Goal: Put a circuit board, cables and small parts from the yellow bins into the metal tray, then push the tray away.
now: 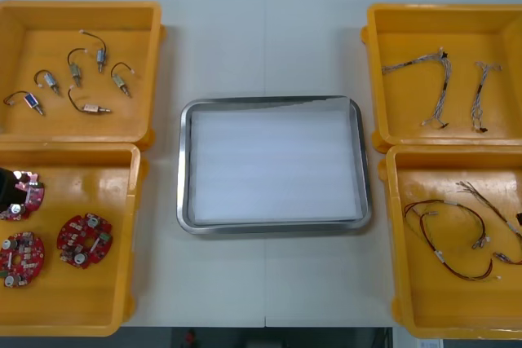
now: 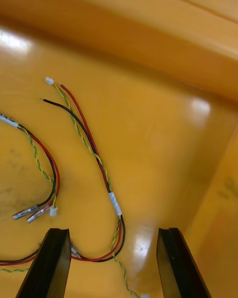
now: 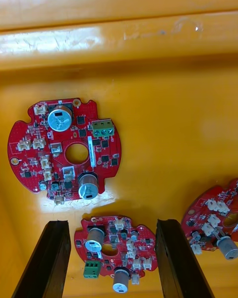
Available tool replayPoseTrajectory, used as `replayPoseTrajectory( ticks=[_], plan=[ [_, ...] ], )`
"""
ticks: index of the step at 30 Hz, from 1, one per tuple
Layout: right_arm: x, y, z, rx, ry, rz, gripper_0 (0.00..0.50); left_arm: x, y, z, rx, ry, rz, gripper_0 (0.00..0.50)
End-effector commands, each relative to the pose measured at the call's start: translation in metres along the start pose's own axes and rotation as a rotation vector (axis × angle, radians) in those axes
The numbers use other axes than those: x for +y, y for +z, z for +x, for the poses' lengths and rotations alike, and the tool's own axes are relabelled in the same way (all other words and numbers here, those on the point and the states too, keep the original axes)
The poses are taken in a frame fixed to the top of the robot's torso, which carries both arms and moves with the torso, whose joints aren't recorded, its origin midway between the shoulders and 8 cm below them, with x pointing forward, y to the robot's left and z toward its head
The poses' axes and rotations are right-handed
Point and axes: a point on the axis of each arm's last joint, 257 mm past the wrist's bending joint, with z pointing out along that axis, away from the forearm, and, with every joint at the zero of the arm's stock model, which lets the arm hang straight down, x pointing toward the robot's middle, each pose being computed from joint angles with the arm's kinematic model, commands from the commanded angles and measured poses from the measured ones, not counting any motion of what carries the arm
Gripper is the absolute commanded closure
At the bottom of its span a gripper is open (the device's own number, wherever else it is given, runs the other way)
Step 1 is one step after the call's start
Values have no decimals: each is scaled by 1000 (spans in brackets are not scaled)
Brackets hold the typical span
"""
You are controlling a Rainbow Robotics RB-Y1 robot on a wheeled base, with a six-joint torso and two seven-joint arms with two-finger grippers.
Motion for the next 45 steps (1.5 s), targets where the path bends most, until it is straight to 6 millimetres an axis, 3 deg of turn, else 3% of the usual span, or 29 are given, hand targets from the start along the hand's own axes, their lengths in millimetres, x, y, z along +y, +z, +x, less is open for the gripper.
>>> replayPoseTrajectory(
  ticks=[1,7,20,41,43,44,45],
  plan=[
    [-4,9,18,59,-59,22,0,0,6,9,1,-133,-22,0],
    [2,30,31,84,-61,13,0,4,12,10,1,-162,-34,0],
    [-13,53,46,89,-54,45,0,12,35,15,4,-185,-66,0],
    [-1,65,62,133,-54,14,0,13,57,25,3,-193,-64,0],
    [-1,65,62,134,-56,16,276,12,58,27,6,-193,-62,0],
    [-1,65,62,134,-56,16,463,12,58,26,5,-191,-63,0],
    [-2,65,61,133,-58,16,500,12,59,27,7,-193,-65,0]
  ],
)
